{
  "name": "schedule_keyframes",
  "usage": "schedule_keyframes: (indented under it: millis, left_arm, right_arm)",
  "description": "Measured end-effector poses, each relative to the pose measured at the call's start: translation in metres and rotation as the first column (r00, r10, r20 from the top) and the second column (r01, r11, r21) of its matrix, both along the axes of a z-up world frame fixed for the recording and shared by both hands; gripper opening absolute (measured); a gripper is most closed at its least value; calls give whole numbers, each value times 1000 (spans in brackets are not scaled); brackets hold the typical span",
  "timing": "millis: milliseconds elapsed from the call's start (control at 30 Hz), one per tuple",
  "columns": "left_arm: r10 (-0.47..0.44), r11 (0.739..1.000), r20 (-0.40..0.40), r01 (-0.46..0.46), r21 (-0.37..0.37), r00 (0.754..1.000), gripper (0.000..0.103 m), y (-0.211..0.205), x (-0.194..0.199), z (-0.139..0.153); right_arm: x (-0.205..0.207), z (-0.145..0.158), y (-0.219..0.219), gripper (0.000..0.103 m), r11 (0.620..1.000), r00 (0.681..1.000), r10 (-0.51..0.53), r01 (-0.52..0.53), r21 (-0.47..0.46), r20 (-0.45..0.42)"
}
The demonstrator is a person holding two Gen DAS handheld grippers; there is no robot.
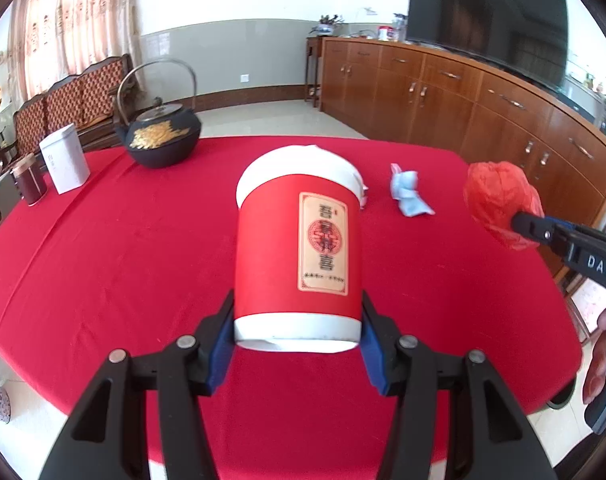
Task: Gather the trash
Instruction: 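Grasp the red paper cup with the left tool while the right tool grasps the red bag, then carry the red paper cup and red bag over the black bin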
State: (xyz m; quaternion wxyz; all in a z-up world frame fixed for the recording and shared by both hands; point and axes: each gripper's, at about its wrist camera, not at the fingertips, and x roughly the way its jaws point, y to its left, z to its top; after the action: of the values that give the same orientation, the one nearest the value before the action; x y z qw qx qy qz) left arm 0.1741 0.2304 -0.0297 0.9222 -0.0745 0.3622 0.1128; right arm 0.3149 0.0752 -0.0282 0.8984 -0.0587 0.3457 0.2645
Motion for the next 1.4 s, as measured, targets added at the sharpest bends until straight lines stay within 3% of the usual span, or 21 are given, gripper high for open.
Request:
schedule_keyframes:
  millis: [367,700,1000,1400]
  left_arm:
    - [-85,996,44,85,-3,995,56,-59,-13,17]
    - [-217,976,73,216,19,973,56,-126,-4,32]
    - [-339,941,64,338,25,939,56,-186,13,30]
    - [-502,865,39,501,13,864,56,-280,24,15]
  right_arm:
    - [-40,24,-91,30,993,993,-115,114,32,30]
    - [-63,32,-179,30,972,971,-234,233,30,40]
    - [-75,27,-255,30,940,939,-342,341,28,31]
    - [-104,17,-358,30,869,869,-495,495,12,14]
